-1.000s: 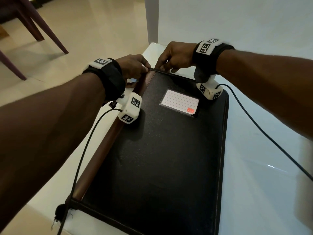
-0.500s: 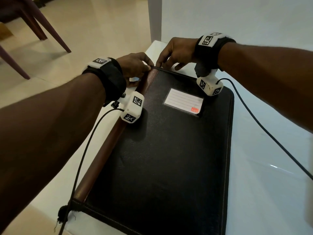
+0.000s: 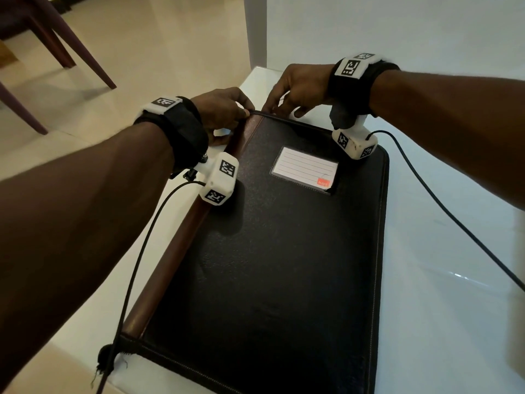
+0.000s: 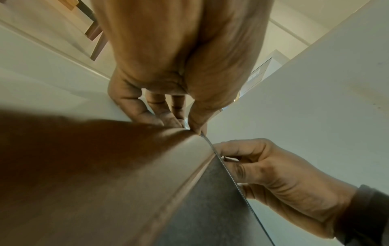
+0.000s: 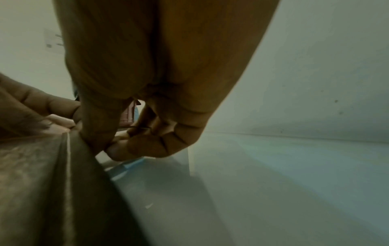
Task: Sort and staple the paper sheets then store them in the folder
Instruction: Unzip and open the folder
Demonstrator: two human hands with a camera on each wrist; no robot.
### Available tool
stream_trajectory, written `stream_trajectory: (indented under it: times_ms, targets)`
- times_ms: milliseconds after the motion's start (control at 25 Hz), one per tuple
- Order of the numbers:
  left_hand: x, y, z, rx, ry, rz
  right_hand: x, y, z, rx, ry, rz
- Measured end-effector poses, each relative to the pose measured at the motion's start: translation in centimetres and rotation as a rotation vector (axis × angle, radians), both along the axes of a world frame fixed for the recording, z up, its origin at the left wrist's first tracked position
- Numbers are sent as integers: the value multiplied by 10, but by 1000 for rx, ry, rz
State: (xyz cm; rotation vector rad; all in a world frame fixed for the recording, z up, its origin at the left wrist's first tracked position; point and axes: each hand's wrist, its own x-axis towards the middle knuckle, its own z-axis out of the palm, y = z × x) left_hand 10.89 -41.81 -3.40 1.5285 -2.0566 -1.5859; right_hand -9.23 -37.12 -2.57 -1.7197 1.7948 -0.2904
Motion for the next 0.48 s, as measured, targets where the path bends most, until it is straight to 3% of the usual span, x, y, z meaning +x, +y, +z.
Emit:
stream_trajectory:
  times_ms: [480]
  targets:
    - [6,-2,-1,62,16,-90,9,2,9,110,-200,-109]
